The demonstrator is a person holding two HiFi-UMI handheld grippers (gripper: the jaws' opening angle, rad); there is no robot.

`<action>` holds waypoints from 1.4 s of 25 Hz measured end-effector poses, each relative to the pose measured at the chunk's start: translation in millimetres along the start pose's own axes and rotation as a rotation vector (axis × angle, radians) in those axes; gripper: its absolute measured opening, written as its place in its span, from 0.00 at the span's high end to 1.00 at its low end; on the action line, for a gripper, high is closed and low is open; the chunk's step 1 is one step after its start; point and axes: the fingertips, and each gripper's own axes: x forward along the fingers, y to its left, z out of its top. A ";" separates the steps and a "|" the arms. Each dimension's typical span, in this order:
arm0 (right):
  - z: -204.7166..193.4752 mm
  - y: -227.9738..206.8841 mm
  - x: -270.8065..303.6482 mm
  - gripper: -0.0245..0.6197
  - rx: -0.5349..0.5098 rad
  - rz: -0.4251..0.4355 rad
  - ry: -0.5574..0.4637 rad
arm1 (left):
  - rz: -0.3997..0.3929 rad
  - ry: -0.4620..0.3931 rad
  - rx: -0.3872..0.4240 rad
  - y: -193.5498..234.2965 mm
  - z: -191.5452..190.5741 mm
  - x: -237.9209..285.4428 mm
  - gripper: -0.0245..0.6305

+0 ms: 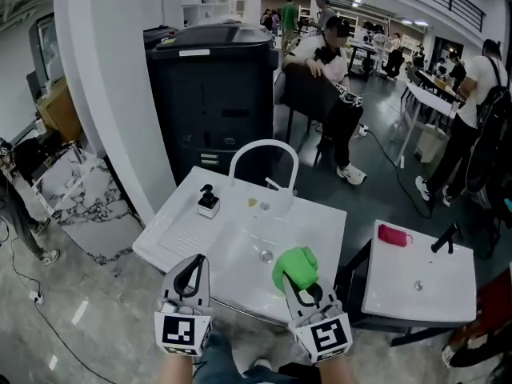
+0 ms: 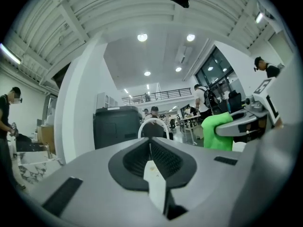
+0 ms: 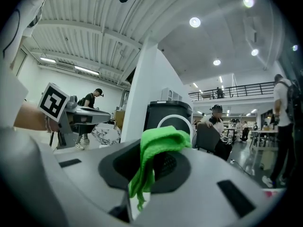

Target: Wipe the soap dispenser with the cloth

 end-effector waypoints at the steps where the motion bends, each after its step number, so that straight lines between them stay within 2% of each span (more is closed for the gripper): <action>1: -1.0 -2.2 8.3 0.89 0.004 -0.014 -0.002 | -0.027 -0.001 -0.002 4.2 -2.7 11.0 0.93; 2: -2.4 -5.4 17.4 0.89 0.012 -0.032 -0.002 | -0.056 0.002 -0.002 9.0 -6.3 23.2 0.90; 3: -4.4 -9.0 27.1 0.89 0.024 -0.053 -0.001 | -0.086 0.010 -0.004 14.3 -10.9 36.1 0.80; 8: -13.8 -16.5 92.1 0.89 0.087 -0.149 0.015 | -0.224 0.053 -0.028 56.7 -34.2 96.7 0.67; 13: -13.3 -3.9 160.0 0.89 0.135 -0.203 0.030 | -0.324 0.094 -0.039 111.2 -56.8 144.4 0.53; 17: -17.6 2.1 198.3 0.89 0.125 -0.254 0.075 | -0.392 0.124 -0.052 145.9 -79.1 174.6 0.52; 24: -38.0 -1.1 223.4 0.89 0.164 -0.384 0.166 | -0.526 0.176 -0.053 174.8 -117.3 216.2 0.52; 30: -53.4 -6.1 225.9 0.89 0.181 -0.454 0.218 | -0.598 0.217 -0.064 177.1 -155.2 252.4 0.52; 35: -72.7 -16.1 222.9 0.89 0.196 -0.488 0.269 | -0.651 0.276 -0.073 161.4 -190.0 283.9 0.52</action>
